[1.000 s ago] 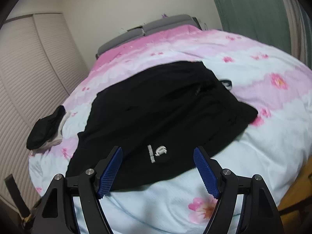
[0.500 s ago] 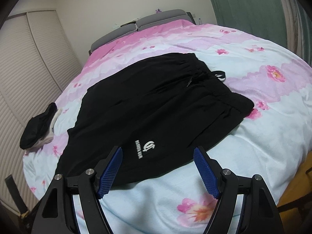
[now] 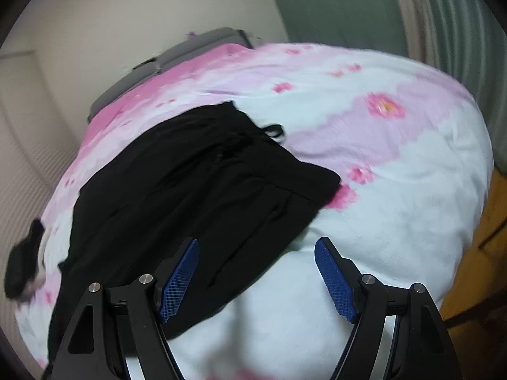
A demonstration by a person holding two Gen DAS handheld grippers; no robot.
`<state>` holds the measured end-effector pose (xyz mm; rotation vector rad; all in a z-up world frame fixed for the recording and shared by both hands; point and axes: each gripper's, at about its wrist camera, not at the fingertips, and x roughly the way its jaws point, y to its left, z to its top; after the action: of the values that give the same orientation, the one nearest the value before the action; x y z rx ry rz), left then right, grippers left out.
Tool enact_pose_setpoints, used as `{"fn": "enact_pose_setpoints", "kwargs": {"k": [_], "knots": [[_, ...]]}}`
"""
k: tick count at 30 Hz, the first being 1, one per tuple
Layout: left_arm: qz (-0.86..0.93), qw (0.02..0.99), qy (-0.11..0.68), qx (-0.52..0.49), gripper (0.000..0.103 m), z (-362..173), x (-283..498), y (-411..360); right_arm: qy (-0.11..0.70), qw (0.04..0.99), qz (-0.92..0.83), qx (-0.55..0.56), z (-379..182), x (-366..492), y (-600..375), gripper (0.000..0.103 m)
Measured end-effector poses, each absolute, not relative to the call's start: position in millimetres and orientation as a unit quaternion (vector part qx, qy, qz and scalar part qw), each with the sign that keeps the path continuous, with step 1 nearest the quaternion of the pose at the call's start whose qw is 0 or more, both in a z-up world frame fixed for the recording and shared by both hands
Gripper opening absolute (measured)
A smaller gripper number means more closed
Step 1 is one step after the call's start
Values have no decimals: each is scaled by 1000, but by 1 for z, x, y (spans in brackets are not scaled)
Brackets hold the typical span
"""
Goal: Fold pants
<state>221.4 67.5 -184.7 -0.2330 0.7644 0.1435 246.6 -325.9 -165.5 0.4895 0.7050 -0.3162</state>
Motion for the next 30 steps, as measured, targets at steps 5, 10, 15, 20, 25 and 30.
{"fn": "enact_pose_setpoints", "kwargs": {"k": [5,10,15,20,25,30], "knots": [[70,925,359,-101,9,-182,224,60,348,881,-170,272,-184,260,-338,77],[75,924,362,-101,9,-184,231,58,361,870,-174,289,-199,273,-340,64],[80,928,352,-91,9,-179,231,57,360,867,-143,314,-206,274,-339,9],[86,935,329,-101,8,-165,235,66,305,900,-126,285,-171,269,-329,7],[85,944,301,-108,7,-145,242,70,283,913,-109,273,-145,279,-326,7],[78,952,272,-118,7,-120,262,71,265,918,-93,280,-122,296,-325,7]]}}
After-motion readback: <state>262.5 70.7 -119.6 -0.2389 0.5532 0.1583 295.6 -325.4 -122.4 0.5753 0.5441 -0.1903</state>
